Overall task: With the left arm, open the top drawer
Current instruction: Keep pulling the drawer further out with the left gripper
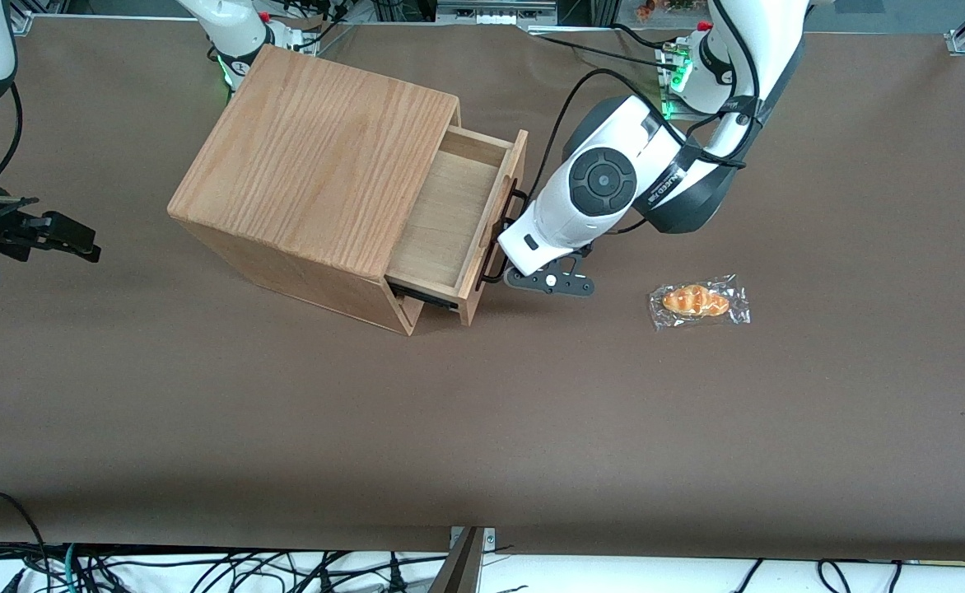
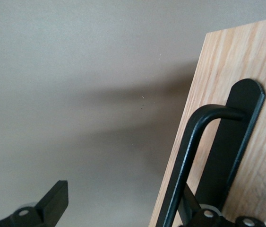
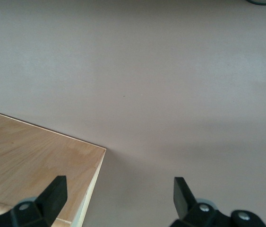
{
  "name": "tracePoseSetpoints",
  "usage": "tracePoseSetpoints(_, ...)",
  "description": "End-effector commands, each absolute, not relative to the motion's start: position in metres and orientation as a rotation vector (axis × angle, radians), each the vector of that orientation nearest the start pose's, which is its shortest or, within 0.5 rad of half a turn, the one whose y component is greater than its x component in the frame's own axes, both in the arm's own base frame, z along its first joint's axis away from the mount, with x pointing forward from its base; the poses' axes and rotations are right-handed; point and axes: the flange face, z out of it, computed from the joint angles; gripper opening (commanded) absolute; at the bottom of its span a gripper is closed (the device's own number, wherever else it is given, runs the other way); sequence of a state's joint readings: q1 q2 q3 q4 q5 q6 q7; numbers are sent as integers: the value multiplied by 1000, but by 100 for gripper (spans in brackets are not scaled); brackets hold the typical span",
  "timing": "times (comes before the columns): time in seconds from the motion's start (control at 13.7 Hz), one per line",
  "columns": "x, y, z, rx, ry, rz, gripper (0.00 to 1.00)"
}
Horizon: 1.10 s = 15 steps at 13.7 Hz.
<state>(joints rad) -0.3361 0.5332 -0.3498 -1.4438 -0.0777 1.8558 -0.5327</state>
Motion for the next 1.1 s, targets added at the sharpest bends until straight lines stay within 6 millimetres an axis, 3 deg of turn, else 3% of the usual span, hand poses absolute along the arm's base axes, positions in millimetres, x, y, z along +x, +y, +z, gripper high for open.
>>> tracePoseSetpoints(0.0,571,-371,397,-3226,170,336,100)
tracePoseSetpoints(1.02,576,-353,407,-3208,197,356,100)
